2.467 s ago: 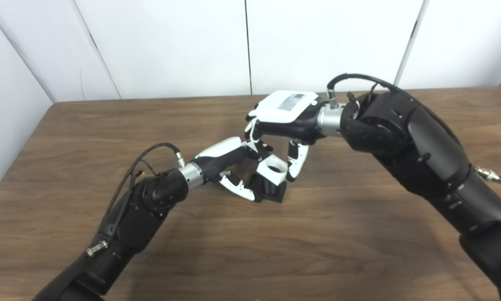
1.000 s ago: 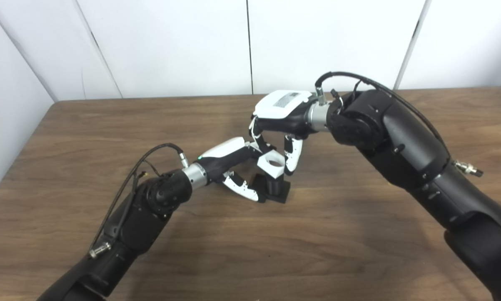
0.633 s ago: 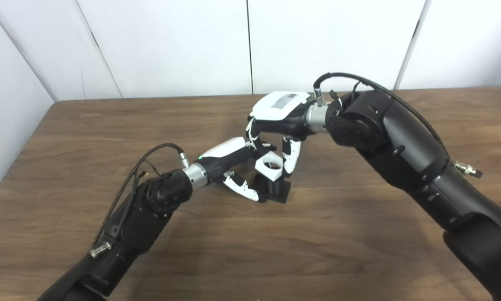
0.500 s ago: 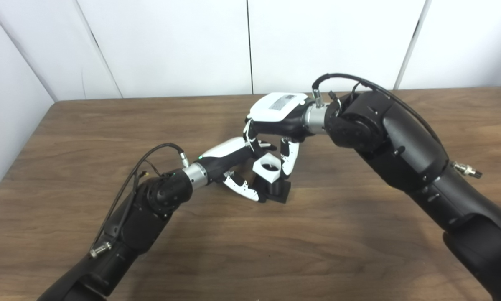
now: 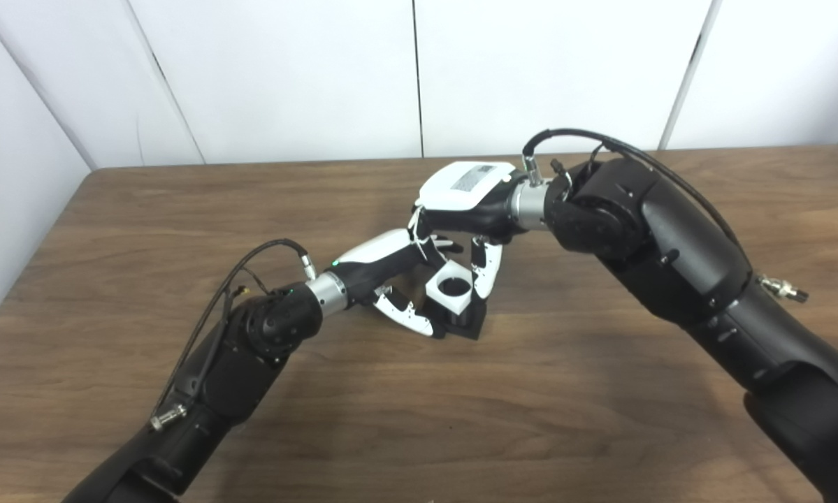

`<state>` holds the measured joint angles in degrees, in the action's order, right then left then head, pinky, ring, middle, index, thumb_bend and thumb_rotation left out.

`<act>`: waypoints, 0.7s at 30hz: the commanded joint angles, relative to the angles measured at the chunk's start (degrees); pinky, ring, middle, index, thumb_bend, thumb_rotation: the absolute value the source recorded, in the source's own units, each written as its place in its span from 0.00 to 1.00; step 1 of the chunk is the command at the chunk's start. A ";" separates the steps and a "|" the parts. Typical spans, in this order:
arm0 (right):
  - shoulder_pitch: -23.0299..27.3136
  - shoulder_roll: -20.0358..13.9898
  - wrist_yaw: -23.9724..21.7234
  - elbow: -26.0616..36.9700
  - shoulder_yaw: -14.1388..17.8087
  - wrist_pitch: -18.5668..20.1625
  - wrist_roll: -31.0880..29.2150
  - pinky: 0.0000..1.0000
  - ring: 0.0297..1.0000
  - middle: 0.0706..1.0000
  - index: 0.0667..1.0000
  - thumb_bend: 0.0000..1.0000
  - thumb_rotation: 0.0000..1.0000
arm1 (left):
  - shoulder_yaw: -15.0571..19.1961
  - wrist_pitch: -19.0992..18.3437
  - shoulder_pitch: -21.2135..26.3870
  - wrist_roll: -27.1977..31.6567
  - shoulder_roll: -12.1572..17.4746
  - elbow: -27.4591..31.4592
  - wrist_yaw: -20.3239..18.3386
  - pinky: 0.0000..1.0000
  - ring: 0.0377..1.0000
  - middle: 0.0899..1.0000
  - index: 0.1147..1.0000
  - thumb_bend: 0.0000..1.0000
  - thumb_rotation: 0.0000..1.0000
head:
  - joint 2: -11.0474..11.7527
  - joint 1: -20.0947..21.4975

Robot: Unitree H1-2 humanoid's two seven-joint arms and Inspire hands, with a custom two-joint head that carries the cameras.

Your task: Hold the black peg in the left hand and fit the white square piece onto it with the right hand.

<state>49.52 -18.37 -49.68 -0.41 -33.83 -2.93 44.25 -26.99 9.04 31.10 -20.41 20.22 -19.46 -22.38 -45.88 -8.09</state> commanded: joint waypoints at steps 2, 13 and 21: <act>1.17 -0.77 0.77 1.34 0.74 -0.70 0.13 1.00 0.93 0.82 0.44 0.52 0.14 | -1.88 -0.86 -1.20 -2.62 -0.19 -1.00 -2.28 1.00 1.00 0.95 0.42 0.52 0.09 | -0.08 -0.01; 1.42 -1.31 0.40 0.78 1.00 -0.42 0.17 1.00 0.94 0.83 0.44 0.52 0.14 | -1.94 -1.70 -1.44 -2.66 0.09 0.12 -2.78 1.00 1.00 0.95 0.42 0.52 0.09 | -0.39 -0.08; 1.12 -1.17 0.67 0.47 0.98 -0.17 0.49 1.00 0.94 0.83 0.44 0.52 0.14 | -1.94 -2.18 -1.63 -2.45 0.01 0.53 -2.90 1.00 1.00 0.95 0.42 0.52 0.09 | -0.60 -0.10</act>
<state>48.51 -19.16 -49.76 -0.65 -33.78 -2.92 44.38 -27.00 8.16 30.92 -20.43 20.22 -18.60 -22.45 -46.41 -8.17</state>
